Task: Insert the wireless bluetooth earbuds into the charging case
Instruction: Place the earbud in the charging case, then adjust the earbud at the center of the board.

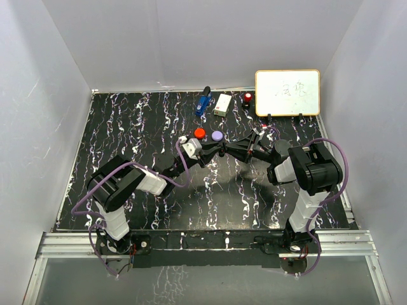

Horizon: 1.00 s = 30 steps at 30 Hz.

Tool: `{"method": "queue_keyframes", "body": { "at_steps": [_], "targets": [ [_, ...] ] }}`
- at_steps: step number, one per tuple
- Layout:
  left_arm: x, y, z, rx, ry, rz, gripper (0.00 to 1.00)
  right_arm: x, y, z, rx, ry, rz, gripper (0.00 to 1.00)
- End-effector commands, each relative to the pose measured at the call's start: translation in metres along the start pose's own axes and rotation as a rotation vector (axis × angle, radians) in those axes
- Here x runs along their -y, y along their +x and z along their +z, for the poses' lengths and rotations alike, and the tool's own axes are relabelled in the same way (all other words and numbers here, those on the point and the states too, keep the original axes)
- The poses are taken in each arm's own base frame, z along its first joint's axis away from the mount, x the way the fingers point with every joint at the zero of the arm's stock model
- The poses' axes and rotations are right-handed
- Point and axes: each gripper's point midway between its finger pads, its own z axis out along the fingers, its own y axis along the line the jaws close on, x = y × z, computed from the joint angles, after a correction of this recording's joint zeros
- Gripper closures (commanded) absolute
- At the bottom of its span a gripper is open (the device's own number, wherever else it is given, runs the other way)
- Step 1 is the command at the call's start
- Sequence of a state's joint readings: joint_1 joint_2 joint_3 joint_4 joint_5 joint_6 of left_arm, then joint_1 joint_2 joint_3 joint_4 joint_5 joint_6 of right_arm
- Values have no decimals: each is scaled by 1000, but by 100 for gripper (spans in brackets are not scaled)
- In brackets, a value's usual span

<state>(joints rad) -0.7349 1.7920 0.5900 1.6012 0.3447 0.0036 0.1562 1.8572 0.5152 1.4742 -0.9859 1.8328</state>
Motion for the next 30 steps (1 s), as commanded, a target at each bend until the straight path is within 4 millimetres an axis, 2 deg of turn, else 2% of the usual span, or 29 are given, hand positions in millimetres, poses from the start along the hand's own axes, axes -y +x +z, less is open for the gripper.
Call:
{"method": "queue_keyframes", "body": {
  "at_steps": [1,8,12,16,19,23,25,26,30],
  "targets": [
    [-1,-58,2,201,3,74,77,-33,7,0,-20,-133,-196,100],
    [-3,-60,1,204,-6,79,76,-33,7,0,-20,-133,-196,100],
    [-11,-67,-2,217,-58,95,74,-32,6,0,-18,-131,-195,100],
    [-43,-80,-18,238,-263,65,65,-27,3,-1,-9,-123,-193,100],
    [-63,-80,-33,226,-394,39,56,-24,-1,-2,0,-117,-203,100],
    [-88,-50,-42,58,-543,-59,51,-21,-10,-1,14,-97,-232,100],
    [-99,-20,-42,-120,-610,-101,48,-20,-18,1,23,-77,-264,100],
    [-105,-14,-37,-178,-639,-110,47,-18,-22,3,32,-60,-280,100],
    [-110,23,-37,-315,-681,-168,45,-12,-39,7,74,41,-344,100]
  ]
}}
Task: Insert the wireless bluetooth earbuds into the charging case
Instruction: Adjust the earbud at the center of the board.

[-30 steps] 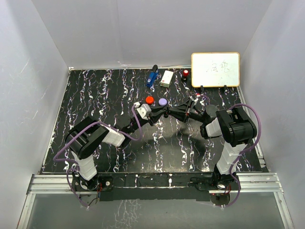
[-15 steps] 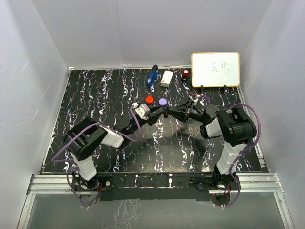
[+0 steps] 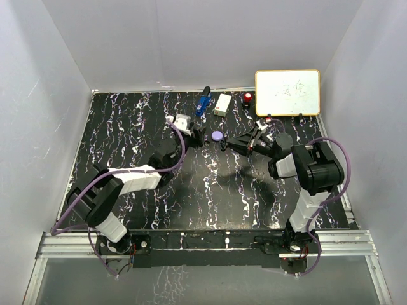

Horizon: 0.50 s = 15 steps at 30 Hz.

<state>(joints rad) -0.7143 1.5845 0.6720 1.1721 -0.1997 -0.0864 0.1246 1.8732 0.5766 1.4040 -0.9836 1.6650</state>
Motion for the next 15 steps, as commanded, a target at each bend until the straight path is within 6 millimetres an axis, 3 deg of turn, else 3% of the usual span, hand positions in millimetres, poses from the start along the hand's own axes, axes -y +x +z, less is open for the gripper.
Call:
{"method": "queue_keyframes", "body": {
  "at_steps": [1,4,10,15],
  "targets": [
    [-20,51,3,-229,-130,-42,45,-10,-21,6,46,59,-217,100],
    [-23,84,10,-362,-163,-101,44,-15,-29,3,75,121,-316,100],
    [-20,144,14,-638,-204,-271,42,-15,-33,-10,100,155,-337,100],
    [-19,161,21,-742,-267,-356,32,-11,-30,-15,97,160,-332,100]
  ]
}}
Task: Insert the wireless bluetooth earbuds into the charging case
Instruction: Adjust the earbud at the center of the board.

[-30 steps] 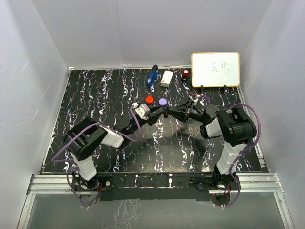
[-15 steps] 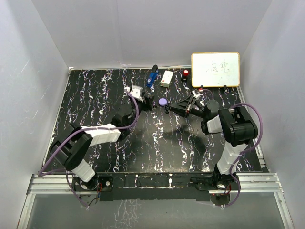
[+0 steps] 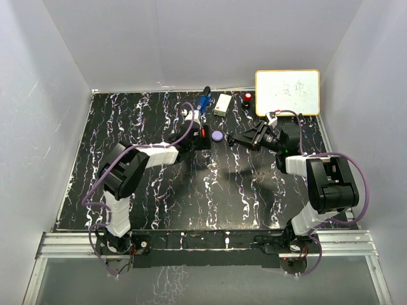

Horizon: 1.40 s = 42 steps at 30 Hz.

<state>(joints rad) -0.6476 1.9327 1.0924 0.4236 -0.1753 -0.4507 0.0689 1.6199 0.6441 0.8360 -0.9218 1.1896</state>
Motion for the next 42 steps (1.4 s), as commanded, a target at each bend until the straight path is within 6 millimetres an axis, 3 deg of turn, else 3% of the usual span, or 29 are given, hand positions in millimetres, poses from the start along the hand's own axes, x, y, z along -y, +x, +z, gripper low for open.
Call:
{"method": "queue_keyframes", "body": {
  "at_steps": [1,19,42],
  "targets": [
    [5,7,-1,-127,-22,-123,31,-1,-1,-4,6,-3,-57,100],
    [1,30,26,-176,6,-177,30,2,2,-10,9,-18,-30,100],
    [40,28,30,-154,267,-117,30,4,0,-14,12,-21,-16,100]
  ]
}}
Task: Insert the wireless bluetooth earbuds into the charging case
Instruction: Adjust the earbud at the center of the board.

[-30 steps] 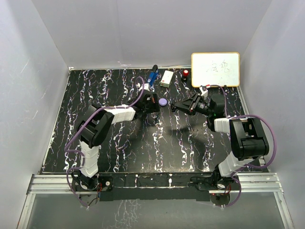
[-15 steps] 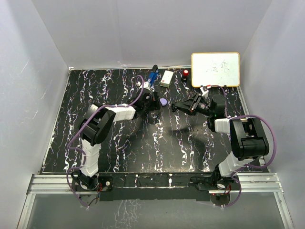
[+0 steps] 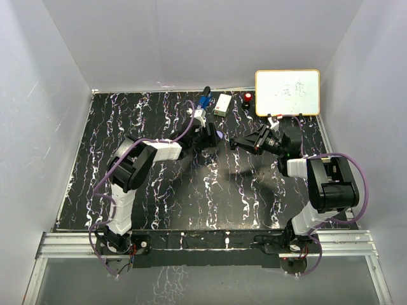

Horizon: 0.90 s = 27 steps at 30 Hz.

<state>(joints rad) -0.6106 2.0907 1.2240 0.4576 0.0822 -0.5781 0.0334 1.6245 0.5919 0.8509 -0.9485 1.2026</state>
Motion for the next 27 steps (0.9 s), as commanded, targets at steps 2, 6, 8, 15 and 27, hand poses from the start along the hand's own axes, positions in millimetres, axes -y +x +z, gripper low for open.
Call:
{"method": "queue_keyframes", "body": {
  "at_steps": [2,6,8,15,27],
  "targets": [
    [9,17,1,-55,89,32,30,-12,-5,-1,11,-46,-67,100],
    [15,20,4,-59,142,48,30,-12,-6,-1,12,-46,-67,100],
    [17,21,5,-59,157,53,30,-12,-6,-1,10,-46,-66,100],
    [2,22,11,-54,83,62,32,-12,-7,-1,12,-46,-64,100],
    [3,24,21,-38,102,105,32,-11,-6,-2,12,-45,-61,100]
  ]
}}
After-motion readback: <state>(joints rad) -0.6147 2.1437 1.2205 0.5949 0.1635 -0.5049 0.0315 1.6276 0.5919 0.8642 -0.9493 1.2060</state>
